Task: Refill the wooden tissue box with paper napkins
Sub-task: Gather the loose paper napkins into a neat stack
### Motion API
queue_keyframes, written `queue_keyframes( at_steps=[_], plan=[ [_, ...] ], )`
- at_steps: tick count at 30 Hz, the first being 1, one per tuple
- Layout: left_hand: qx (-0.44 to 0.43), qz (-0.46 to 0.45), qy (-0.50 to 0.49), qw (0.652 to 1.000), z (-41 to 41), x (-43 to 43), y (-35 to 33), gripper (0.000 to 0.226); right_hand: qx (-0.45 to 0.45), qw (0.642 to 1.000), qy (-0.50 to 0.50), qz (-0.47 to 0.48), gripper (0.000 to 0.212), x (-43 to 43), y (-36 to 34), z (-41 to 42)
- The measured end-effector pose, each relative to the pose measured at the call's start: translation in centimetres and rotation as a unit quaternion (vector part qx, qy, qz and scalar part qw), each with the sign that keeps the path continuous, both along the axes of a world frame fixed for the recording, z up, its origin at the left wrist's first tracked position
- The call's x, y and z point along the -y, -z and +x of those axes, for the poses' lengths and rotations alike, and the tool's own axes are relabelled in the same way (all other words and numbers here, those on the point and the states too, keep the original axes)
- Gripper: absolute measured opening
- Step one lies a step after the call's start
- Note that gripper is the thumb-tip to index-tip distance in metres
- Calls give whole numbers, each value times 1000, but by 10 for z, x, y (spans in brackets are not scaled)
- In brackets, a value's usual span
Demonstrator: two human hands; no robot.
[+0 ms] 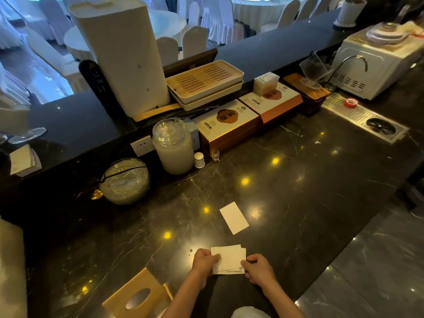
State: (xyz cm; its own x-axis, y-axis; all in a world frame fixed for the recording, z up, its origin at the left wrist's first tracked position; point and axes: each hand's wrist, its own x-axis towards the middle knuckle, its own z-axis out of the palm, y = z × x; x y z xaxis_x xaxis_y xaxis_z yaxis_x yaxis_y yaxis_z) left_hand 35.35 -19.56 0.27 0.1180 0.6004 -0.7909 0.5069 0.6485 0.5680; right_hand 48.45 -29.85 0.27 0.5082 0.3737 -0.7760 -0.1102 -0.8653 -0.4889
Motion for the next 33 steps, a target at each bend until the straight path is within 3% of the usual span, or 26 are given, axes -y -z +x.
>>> queue_keyframes(
  at_steps=[7,10,16,22,25,27,29,33],
  plan=[
    [-49,25,56,997,7,2,2,20,-107,991,80,22,18,0,-3,-1],
    [-44,74,102,991,13,0,-2,20,-178,973,143,42,26,-3,-7,7],
    [42,180,199,962,45,-39,-25,35,-265,954,113,86,34,-19,-16,40],
    [-77,269,291,915,105,-93,-24,33,-243,960,82,111,26,-60,-19,70],
    [-180,276,373,867,121,-104,-7,39,-236,964,90,83,33,-70,-15,84],
    [-192,261,399,858,125,-107,4,43,-230,966,103,64,32,-71,-13,92],
    [-196,236,401,863,126,-108,11,48,-233,964,118,47,36,-70,-10,98],
    [-150,124,308,931,117,-103,17,34,-244,959,140,44,42,-63,-6,104]
  ],
)
